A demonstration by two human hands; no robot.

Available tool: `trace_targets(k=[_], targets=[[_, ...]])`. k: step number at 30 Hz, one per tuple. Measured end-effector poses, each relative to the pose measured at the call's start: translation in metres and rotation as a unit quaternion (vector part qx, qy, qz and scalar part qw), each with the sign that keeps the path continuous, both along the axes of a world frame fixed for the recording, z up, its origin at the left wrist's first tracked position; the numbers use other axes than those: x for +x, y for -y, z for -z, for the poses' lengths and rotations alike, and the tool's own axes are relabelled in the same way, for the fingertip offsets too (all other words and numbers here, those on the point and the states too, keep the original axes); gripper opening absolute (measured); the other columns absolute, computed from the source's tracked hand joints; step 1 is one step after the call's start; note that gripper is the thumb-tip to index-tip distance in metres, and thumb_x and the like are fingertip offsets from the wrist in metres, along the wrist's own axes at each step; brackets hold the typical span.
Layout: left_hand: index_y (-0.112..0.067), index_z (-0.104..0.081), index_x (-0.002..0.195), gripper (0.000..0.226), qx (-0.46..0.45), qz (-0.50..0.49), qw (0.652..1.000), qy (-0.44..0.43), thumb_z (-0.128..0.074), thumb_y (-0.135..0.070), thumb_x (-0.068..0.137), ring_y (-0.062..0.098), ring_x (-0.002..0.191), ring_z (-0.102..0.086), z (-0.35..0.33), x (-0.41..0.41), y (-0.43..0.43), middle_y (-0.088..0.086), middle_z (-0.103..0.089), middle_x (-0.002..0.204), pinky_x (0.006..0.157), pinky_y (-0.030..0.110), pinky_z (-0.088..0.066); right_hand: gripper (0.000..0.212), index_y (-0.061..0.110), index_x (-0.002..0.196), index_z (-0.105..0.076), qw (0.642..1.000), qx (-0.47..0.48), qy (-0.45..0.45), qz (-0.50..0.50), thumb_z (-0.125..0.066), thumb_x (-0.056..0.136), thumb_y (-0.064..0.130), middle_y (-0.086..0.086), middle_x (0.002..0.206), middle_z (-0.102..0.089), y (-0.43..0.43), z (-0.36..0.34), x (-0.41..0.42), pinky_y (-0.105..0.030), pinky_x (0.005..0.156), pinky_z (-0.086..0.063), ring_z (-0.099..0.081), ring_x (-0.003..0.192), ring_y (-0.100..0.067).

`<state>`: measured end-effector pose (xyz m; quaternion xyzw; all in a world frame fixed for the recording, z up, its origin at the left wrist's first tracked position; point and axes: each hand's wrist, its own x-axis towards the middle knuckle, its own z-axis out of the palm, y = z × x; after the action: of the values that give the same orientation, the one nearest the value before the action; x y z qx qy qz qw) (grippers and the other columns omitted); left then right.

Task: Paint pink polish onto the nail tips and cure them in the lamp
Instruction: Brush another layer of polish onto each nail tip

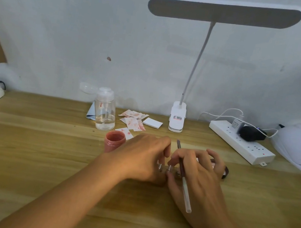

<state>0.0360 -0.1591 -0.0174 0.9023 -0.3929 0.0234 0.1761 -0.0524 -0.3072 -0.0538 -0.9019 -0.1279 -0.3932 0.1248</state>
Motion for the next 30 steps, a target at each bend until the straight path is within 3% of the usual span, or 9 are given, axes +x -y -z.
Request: trace_targets(k=[4, 7, 13, 17, 20, 30], targets=[[-0.040, -0.044, 0.088, 0.040, -0.006, -0.003, 1.000, -0.018, -0.077, -0.042, 0.066, 0.005, 0.090, -0.056, -0.0004, 0.0004, -0.0022, -0.017, -0.062, 0.092, 0.067, 0.024, -0.045, 0.030, 0.017, 0.095, -0.058, 1.000, -0.001, 0.000, -0.003, -0.076, 0.072, 0.008, 0.021, 0.080, -0.062, -0.0005, -0.0001, -0.0004, -0.057, 0.094, -0.037, -0.059, 0.094, -0.015], [-0.040, -0.045, 0.088, 0.041, -0.006, -0.005, 1.000, -0.024, -0.079, -0.042, 0.066, 0.002, 0.087, -0.056, -0.0017, 0.0009, -0.0027, -0.018, -0.061, 0.091, 0.066, 0.024, -0.046, 0.030, 0.018, 0.094, -0.058, 1.000, 0.004, 0.001, 0.000, -0.076, 0.072, 0.009, 0.026, 0.077, -0.051, -0.0014, -0.0013, -0.0003, -0.057, 0.095, -0.036, -0.057, 0.094, -0.013], [-0.038, -0.052, 0.095, 0.040, -0.011, -0.009, 0.999, -0.030, -0.079, -0.042, 0.065, 0.003, 0.090, -0.059, -0.0014, 0.0007, -0.0014, -0.017, -0.062, 0.094, 0.076, 0.033, -0.054, 0.033, 0.019, 0.093, -0.057, 1.000, 0.008, -0.007, 0.001, -0.077, 0.070, 0.006, 0.028, 0.077, -0.047, -0.0017, -0.0015, -0.0006, -0.057, 0.097, -0.034, -0.055, 0.094, -0.011], [-0.040, -0.051, 0.093, 0.039, -0.009, -0.007, 0.999, -0.033, -0.079, -0.042, 0.066, -0.001, 0.086, -0.057, -0.0013, 0.0010, -0.0026, -0.018, -0.061, 0.090, 0.067, 0.022, -0.048, 0.034, 0.018, 0.093, -0.058, 1.000, 0.013, -0.014, 0.000, -0.078, 0.069, 0.004, 0.027, 0.078, -0.047, -0.0011, -0.0014, 0.0001, -0.056, 0.100, -0.029, -0.055, 0.095, -0.012], [-0.040, -0.050, 0.093, 0.039, -0.009, -0.007, 0.999, -0.039, -0.080, -0.042, 0.067, -0.003, 0.085, -0.055, -0.0015, 0.0010, -0.0027, -0.019, -0.060, 0.090, 0.064, 0.018, -0.044, 0.035, 0.017, 0.093, -0.058, 1.000, 0.012, -0.023, -0.001, -0.077, 0.068, 0.002, 0.022, 0.079, -0.058, -0.0012, -0.0009, 0.0003, -0.057, 0.100, -0.029, -0.057, 0.095, -0.014], [-0.036, -0.052, 0.096, 0.040, 0.003, 0.000, 1.000, -0.027, -0.079, -0.041, 0.067, 0.005, 0.087, -0.058, -0.0027, -0.0009, 0.0005, -0.015, -0.061, 0.094, 0.073, 0.034, -0.054, 0.040, 0.018, 0.094, -0.058, 0.999, -0.024, -0.021, 0.025, -0.077, 0.064, -0.001, 0.017, 0.076, -0.063, -0.0021, 0.0013, 0.0003, -0.058, 0.102, -0.029, -0.059, 0.093, -0.017]])
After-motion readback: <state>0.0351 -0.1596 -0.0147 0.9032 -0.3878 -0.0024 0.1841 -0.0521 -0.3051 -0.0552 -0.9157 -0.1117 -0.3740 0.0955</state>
